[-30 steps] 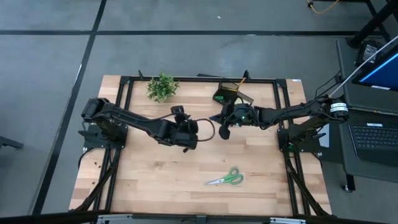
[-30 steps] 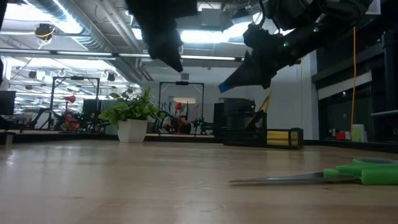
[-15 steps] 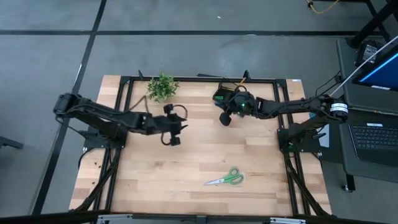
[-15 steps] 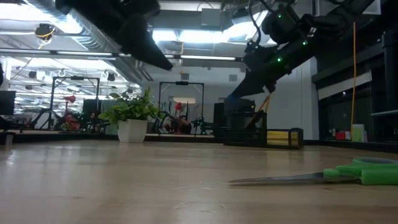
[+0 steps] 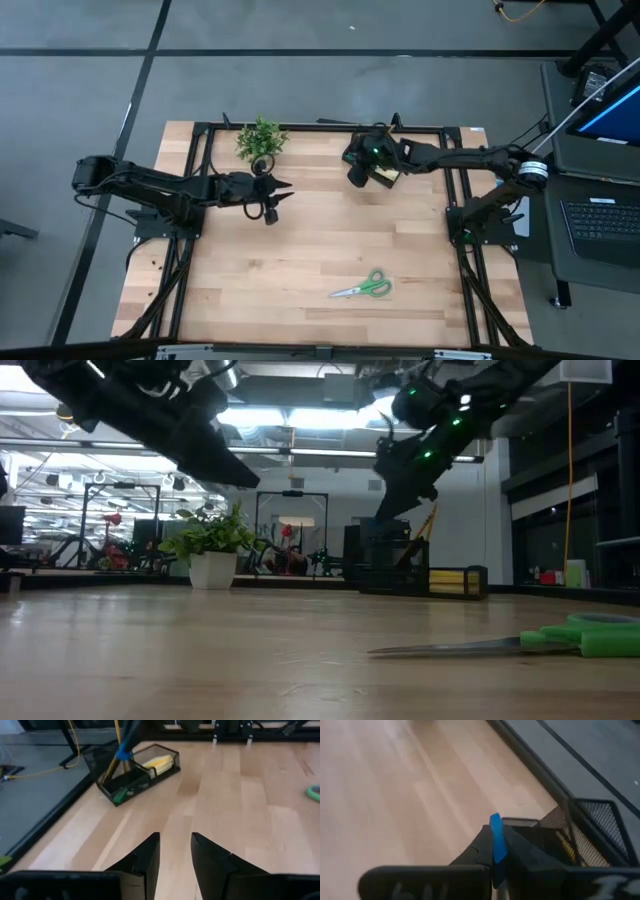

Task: Pick and place office supplies into organizer
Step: Put the blue eraser into the black desk organizer

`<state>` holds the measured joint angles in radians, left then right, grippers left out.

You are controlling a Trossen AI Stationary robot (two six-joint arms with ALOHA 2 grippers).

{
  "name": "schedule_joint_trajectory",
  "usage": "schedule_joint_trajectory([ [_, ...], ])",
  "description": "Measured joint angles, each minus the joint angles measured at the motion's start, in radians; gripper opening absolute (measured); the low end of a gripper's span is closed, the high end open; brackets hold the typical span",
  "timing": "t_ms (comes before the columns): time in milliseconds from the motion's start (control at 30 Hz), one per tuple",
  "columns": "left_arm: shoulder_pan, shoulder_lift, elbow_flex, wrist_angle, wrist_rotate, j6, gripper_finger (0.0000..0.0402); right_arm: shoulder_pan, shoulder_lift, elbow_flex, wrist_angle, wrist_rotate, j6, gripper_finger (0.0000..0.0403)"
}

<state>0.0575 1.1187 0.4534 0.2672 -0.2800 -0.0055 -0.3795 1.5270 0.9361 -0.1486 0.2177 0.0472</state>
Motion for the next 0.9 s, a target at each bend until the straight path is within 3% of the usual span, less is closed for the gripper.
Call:
schedule_joint_trajectory([
  [400, 0.004, 0.000, -0.013, -0.008, 0.013, 0.001, 0.0103, -0.052, 0.221, 0.113, -0.045, 0.033, -0.051, 0.0023],
  [900, 0.004, 0.000, -0.013, -0.008, 0.012, 0.001, 0.0100, -0.076, 0.254, 0.114, -0.092, 0.087, -0.052, 0.0023],
])
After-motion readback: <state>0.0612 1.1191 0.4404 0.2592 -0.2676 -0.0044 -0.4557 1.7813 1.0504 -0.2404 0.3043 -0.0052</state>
